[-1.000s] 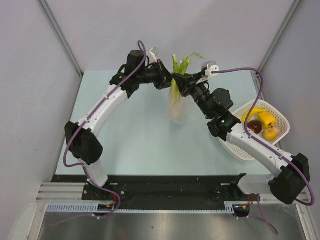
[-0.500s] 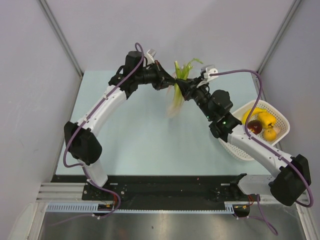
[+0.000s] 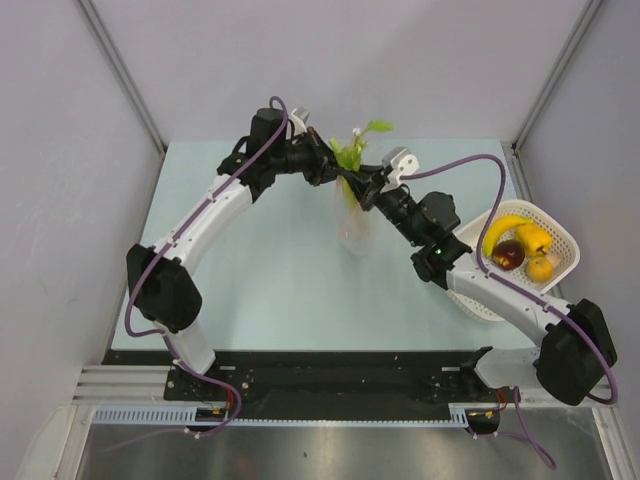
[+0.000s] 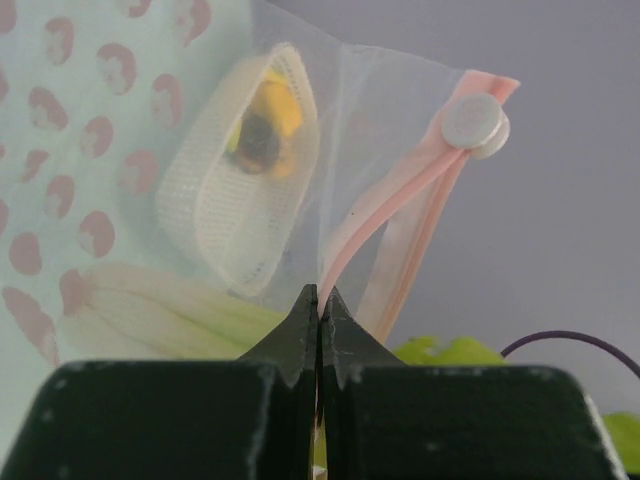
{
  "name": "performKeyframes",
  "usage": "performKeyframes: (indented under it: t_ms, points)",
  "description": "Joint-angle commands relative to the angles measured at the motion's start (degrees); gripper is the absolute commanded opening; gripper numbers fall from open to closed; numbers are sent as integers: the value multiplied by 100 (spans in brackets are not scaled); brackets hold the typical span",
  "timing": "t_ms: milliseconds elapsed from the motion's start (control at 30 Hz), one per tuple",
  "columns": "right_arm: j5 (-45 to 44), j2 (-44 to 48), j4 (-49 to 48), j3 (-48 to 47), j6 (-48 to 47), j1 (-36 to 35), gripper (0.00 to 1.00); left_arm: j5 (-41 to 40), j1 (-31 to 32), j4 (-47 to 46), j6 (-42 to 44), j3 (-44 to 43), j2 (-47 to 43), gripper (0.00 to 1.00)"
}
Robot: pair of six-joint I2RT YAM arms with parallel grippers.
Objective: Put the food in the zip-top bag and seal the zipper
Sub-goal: Place the fake food in the zipper food storage bag.
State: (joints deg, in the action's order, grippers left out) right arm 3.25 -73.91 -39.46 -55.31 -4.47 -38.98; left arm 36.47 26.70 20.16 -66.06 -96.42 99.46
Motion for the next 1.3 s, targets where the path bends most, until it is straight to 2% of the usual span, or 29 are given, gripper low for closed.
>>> performKeyframes:
  t_ms: [0, 167, 233, 267, 367, 467, 567, 700, 733, 767, 867, 1033, 1267]
  points:
    - [992, 157, -344, 467, -1029, -57, 0, 167, -59, -206, -434, 27, -392, 0]
    - [951, 263, 96, 583, -995, -48, 2, 229, -112, -215, -539, 150, -480, 0]
    - [845, 298, 211, 583, -837, -48, 21, 255, -138, -223, -557, 211, -489, 0]
    - [792, 342, 246, 565, -697, -57, 35, 256, -147, -215, -566, 229, -489, 0]
    - [529, 561, 465, 355, -293, -74, 57, 238, -174, -153, -566, 282, -489, 1]
    - [134, 772, 1202, -102, 16, -83, 68, 221, -174, -127, -557, 299, -498, 0]
    - [62, 1018, 2168, -453, 420, 39, 73, 176, -174, -74, -548, 299, -489, 0]
    - [290, 1282, 3408, -639, 1095, 259, 75, 106, -165, -74, -592, 308, -471, 0]
    - [386, 1309, 3567, -665, 1280, 425, 73, 97, -165, -74, -592, 300, -445, 0]
    - [466, 1309, 3890, -726, 1456, 496, 66, 63, -156, -48, -583, 282, -445, 0]
    - [764, 1152, 4524, -832, 2133, 909, 59, 1, -95, -4, -539, 194, -410, 0]
    - [1143, 835, 4544, -1034, 2880, 1252, 50, -87, 2, 23, -434, 106, -366, 0]
    - [1205, 439, 4298, -1254, 3136, 1288, 45, -184, 125, 84, -285, 36, -331, 0]
